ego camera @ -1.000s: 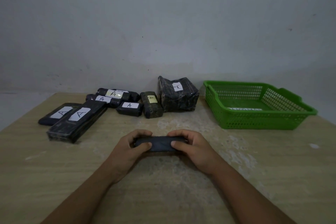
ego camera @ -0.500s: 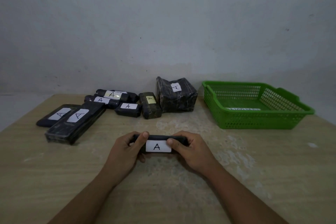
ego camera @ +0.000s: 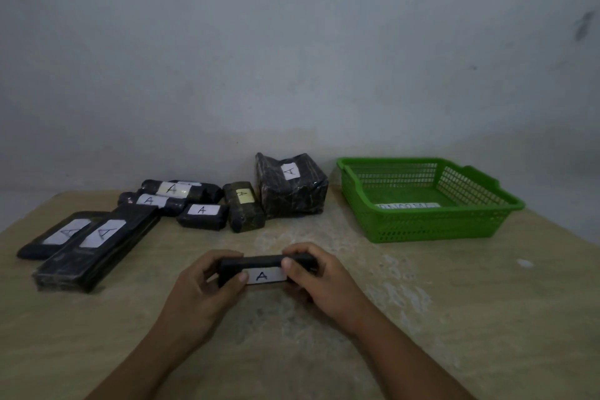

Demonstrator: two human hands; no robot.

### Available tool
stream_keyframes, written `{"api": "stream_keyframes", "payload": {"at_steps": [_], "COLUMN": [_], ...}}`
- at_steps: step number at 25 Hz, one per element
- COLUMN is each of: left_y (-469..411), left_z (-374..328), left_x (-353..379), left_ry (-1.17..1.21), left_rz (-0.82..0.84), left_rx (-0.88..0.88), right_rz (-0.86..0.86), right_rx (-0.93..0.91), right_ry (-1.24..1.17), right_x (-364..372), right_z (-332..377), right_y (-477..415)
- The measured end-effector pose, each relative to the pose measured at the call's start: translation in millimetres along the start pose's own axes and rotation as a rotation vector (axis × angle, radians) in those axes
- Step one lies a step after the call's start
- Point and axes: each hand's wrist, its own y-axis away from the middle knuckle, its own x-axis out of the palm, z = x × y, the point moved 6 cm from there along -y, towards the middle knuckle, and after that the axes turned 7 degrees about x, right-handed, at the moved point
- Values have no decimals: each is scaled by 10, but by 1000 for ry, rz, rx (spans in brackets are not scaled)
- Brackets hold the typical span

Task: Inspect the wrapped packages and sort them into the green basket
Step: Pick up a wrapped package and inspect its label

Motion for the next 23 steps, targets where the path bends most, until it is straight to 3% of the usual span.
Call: {"api": "stream_keyframes", "payload": {"at_steps": [5,8,12,15,18,23], "left_y": [-280,-551,-849,-1063,-1203,-1358], "left_z": [-176,-271,-274,-326,-434,-333], "left_x": [234,506,1146,1682,2085,2292], "left_ry": [202,321,228,104,110,117], "left_rz": [-44,-86,13,78,109,74], "left_rx": [-10,-71,-111,-100,-77,-122], "right_rz": [-7,-167,-447,-557,-518,-474], "right_rx": [-64,-108,-46,75,263,384], "right_ry": [-67,-45,0,112,121,75], "right_x": [-401,-858,-1587,-2051,-2376,-2645], "right_z": [263,510,701,672,464,290], "right_y": [-43,-58,-39,-146,-383,-724]}}
